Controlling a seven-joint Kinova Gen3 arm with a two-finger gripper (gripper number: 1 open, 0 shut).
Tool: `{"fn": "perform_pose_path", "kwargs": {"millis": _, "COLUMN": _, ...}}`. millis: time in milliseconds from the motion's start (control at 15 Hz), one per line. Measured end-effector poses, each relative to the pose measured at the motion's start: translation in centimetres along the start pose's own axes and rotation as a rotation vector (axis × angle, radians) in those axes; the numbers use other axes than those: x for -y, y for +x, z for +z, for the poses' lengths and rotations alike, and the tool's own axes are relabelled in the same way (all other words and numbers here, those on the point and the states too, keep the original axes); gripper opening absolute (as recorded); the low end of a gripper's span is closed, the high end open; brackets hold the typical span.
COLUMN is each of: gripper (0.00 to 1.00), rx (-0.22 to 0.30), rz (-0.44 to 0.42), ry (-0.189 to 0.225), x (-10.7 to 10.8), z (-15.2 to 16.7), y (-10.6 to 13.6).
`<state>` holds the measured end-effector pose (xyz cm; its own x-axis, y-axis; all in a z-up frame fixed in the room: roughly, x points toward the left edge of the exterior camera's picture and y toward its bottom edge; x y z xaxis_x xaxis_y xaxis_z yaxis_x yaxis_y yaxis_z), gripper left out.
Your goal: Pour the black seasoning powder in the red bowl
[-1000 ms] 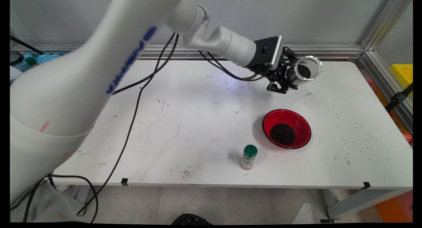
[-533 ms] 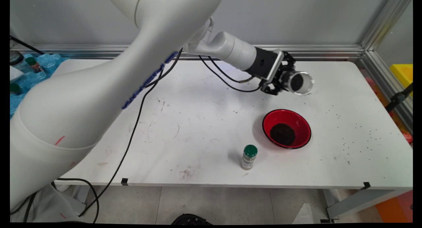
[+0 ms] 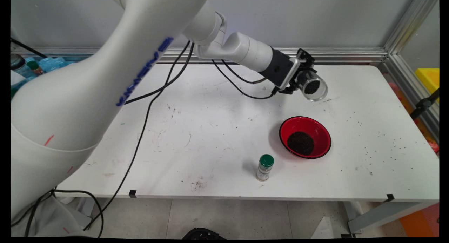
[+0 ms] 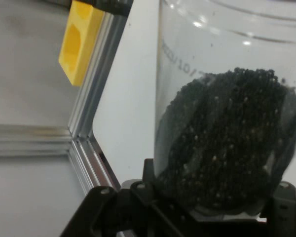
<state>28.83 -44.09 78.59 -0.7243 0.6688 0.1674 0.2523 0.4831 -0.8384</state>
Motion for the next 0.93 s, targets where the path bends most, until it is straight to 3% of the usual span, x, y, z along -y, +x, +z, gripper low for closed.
{"fn": "perform_pose_path", "kwargs": {"millis": 267, "gripper": 0.0, "rx": -0.021, "rz": 0.036, "ry": 0.016, "x": -0.1, "z": 0.9, "y": 0.8}}
{"fn": "perform_pose_path", "kwargs": {"millis": 933, "gripper": 0.0, "rx": -0.005, "rz": 0.186, "ry": 0.053, "x": 0.1, "z": 2.0, "y": 2.6}}
